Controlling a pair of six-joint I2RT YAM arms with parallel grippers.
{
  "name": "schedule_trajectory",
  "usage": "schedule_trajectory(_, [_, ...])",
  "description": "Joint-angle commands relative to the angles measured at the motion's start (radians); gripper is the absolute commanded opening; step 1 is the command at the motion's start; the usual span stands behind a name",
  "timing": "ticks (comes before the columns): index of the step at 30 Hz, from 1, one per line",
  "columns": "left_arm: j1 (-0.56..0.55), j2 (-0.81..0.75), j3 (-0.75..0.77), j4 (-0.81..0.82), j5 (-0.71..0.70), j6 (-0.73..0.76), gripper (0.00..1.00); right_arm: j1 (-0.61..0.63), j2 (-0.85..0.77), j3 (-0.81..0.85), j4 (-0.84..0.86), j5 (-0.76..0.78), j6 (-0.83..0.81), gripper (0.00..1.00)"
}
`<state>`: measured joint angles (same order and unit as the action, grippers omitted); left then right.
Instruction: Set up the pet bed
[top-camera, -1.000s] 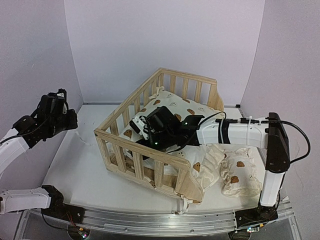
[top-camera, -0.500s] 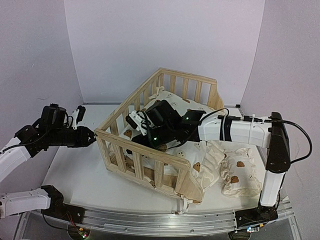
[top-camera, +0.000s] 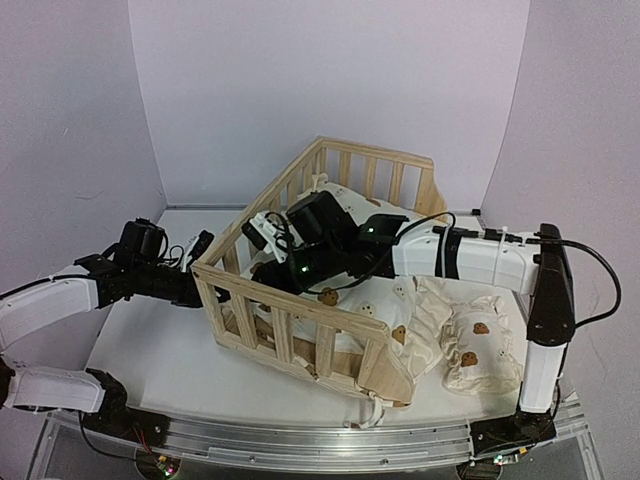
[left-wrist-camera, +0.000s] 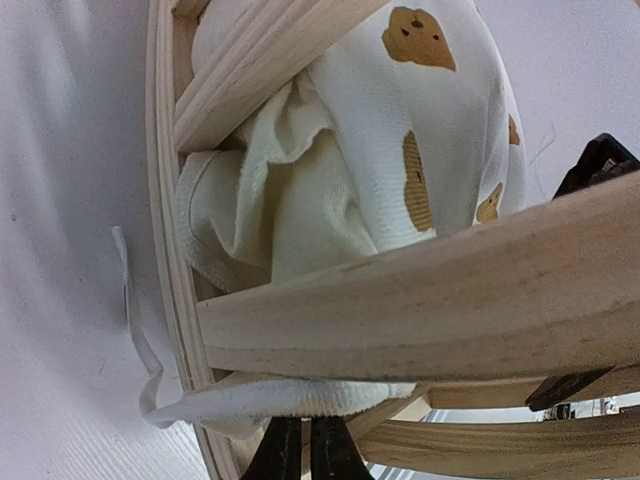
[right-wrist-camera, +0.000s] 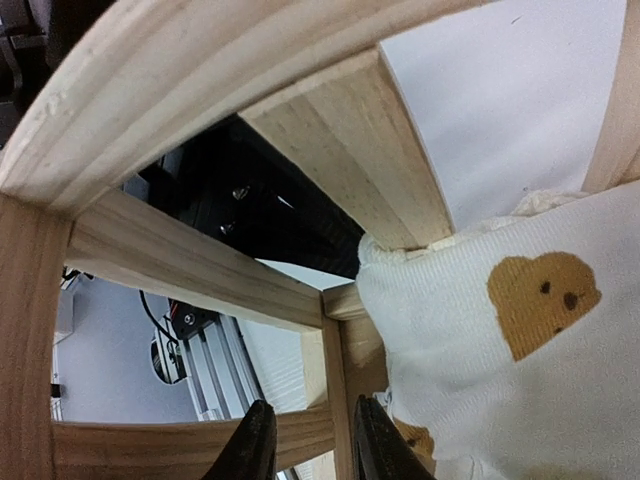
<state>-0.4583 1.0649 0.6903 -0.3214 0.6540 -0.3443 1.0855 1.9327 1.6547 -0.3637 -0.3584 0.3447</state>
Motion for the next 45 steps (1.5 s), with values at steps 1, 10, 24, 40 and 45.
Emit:
schedule_trajectory(1, [-0.013, 0.031, -0.024, 0.106, 0.112, 0.022, 0.07, 0.018, 0.047, 0.057, 0.058, -0.045, 0.018, 0.28])
schedule_trajectory(10, [-0.011, 0.072, -0.038, 0.146, 0.07, 0.004, 0.08, 0.021, 0.052, -0.016, 0.009, -0.037, 0.03, 0.27])
schedule_trajectory(24, [-0.011, 0.056, -0.012, 0.136, 0.053, -0.016, 0.09, 0.03, 0.085, -0.01, -0.272, -0.013, -0.029, 0.35])
schedule_trajectory(40, [-0.011, 0.046, -0.007, 0.133, 0.038, -0.045, 0.1, 0.053, 0.142, 0.057, -0.34, -0.019, -0.059, 0.16])
schedule_trajectory(45, [-0.011, 0.025, -0.002, 0.11, -0.048, -0.085, 0.11, 0.047, 0.09, 0.071, -0.278, -0.026, 0.001, 0.0])
